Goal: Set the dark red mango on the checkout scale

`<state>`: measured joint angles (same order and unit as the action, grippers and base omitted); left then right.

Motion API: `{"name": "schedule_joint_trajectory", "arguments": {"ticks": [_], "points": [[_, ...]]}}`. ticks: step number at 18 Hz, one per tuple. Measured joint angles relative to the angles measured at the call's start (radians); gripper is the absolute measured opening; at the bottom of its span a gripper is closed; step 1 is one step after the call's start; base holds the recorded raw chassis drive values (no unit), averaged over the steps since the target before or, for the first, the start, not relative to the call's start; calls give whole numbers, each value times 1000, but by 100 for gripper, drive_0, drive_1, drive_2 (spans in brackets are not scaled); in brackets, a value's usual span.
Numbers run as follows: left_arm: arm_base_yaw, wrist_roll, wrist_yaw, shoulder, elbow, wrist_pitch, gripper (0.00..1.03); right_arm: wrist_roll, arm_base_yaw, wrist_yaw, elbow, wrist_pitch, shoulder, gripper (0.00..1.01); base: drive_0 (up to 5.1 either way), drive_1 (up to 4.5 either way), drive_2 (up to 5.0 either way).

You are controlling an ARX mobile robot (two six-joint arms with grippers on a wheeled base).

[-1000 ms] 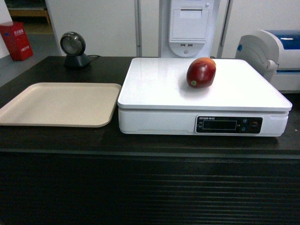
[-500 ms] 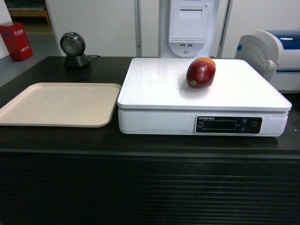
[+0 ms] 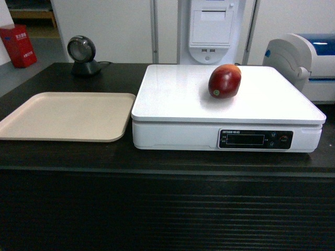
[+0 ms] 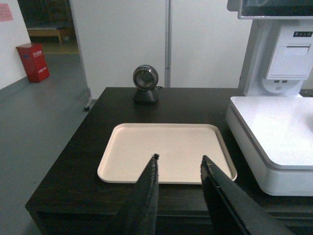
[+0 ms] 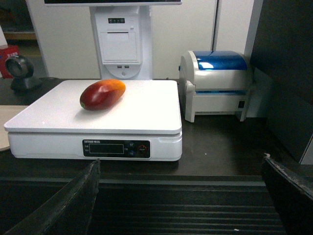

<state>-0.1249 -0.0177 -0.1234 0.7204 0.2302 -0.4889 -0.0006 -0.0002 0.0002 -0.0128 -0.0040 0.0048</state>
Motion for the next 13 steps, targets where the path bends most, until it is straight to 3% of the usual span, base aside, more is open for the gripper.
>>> {"name": "schedule_joint_trajectory", "arguments": {"ticks": [2, 3, 4, 5, 11, 13], "points": [[28, 0, 26, -60, -54, 9, 6, 0, 0, 0, 0, 0, 0, 98, 0, 0, 0], [50, 2, 55, -90, -75, 18, 2, 0, 0, 0, 0, 0, 0, 98, 0, 0, 0], [112, 3, 109, -118, -93, 26, 2, 0, 0, 0, 0, 0, 0, 98, 0, 0, 0], [133, 5, 108, -151, -112, 40, 2, 0, 0, 0, 0, 0, 0, 98, 0, 0, 0], [125, 4, 124, -354, -189, 167, 2, 0, 0, 0, 0, 0, 0, 98, 0, 0, 0], [125, 4, 124, -383, -220, 141, 2, 0, 0, 0, 0, 0, 0, 98, 0, 0, 0]]}}
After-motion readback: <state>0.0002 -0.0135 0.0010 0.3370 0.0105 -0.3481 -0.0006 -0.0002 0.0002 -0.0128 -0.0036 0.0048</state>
